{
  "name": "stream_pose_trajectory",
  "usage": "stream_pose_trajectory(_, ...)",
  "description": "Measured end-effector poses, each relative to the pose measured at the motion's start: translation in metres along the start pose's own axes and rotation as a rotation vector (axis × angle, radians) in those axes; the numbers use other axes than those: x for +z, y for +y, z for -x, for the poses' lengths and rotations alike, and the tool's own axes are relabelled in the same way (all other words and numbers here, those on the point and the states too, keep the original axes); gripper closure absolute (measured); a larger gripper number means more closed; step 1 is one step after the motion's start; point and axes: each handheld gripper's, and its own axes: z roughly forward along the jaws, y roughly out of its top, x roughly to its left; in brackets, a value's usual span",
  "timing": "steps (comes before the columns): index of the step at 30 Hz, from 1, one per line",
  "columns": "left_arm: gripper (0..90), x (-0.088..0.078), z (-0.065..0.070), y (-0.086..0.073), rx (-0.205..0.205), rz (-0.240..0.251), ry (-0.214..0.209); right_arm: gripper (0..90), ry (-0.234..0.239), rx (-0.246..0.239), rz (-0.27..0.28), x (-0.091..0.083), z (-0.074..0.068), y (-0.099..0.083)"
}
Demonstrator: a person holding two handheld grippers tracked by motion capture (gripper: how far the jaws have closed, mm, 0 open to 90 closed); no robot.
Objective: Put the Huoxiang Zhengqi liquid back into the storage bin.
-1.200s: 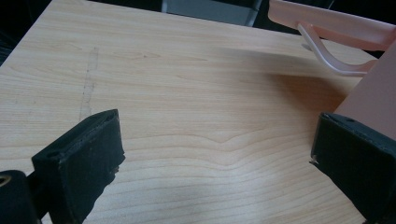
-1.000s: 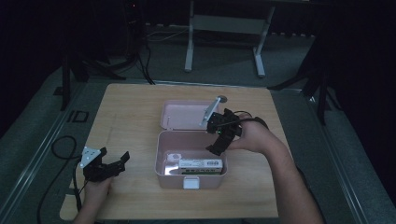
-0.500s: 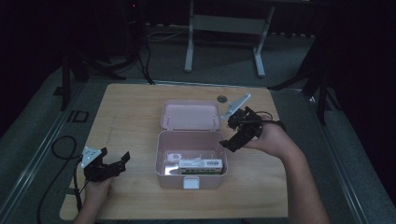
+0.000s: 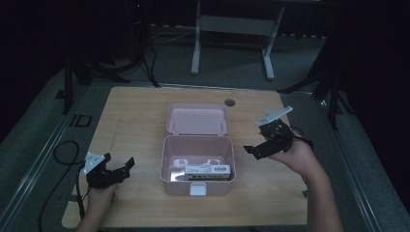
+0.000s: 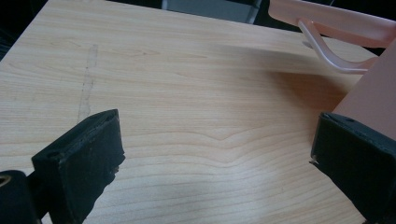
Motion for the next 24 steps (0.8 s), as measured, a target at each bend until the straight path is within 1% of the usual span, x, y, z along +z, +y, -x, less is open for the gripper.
stream_pose_trajectory(1, 2.7, 0.0, 0.0, 0.0, 0.003, -0.001, -0.002, 10.7, -0.01, 0.02, 0.026, -0.001, 0.002, -0.006)
stream_pose_trajectory(3, 2.7, 0.001, 0.001, 0.0, 0.007, -0.002, -0.003, 10.7, -0.028, 0.042, 0.05, -0.002, 0.005, -0.015)
stream_pose_trajectory(4, 2.6, 0.001, 0.001, 0.0, 0.006, 0.0, -0.002, 10.7, -0.029, 0.056, 0.061, -0.003, 0.006, -0.02)
stream_pose_trajectory(6, 2.7, 0.001, 0.001, 0.0, 0.007, -0.002, -0.001, 10.7, -0.052, 0.083, 0.073, -0.003, 0.009, -0.029)
stream_pose_trajectory(8, 2.6, 0.001, 0.001, 0.0, 0.006, -0.003, 0.0, 10.7, -0.063, 0.111, 0.087, -0.004, 0.01, -0.038)
stream_pose_trajectory(9, 2.6, 0.001, 0.001, 0.0, 0.007, -0.003, 0.0, 10.7, -0.081, 0.128, 0.1, -0.004, 0.011, -0.045)
stream_pose_trajectory(12, 2.6, 0.001, 0.001, 0.0, 0.01, -0.006, -0.001, 10.7, -0.11, 0.175, 0.128, -0.004, 0.013, -0.061)
stream_pose_trajectory(16, 2.7, 0.001, 0.002, -0.001, 0.01, -0.008, 0.0, 10.7, -0.137, 0.236, 0.139, 0.0, 0.013, -0.082)
stream_pose_trajectory(18, 2.6, 0.001, 0.002, -0.001, 0.012, -0.012, -0.001, 10.7, -0.154, 0.253, 0.128, 0.003, 0.012, -0.092)
stream_pose_trajectory(19, 2.6, 0.002, 0.002, -0.001, 0.013, -0.014, -0.001, 10.7, -0.161, 0.269, 0.126, 0.004, 0.012, -0.097)
stream_pose_trajectory(20, 2.7, 0.002, 0.002, -0.001, 0.013, -0.015, 0.0, 10.7, -0.165, 0.287, 0.126, 0.004, 0.012, -0.103)
stream_pose_trajectory(22, 2.6, 0.003, 0.003, -0.001, 0.013, -0.019, 0.0, 10.7, -0.189, 0.327, 0.132, 0.004, 0.011, -0.112)
stream_pose_trajectory(23, 2.7, 0.003, 0.003, -0.001, 0.013, -0.02, 0.001, 10.7, -0.202, 0.358, 0.133, 0.005, 0.011, -0.118)
stream_pose_trajectory(24, 2.7, 0.003, 0.003, -0.001, 0.014, -0.02, 0.001, 10.7, -0.222, 0.378, 0.13, 0.005, 0.012, -0.124)
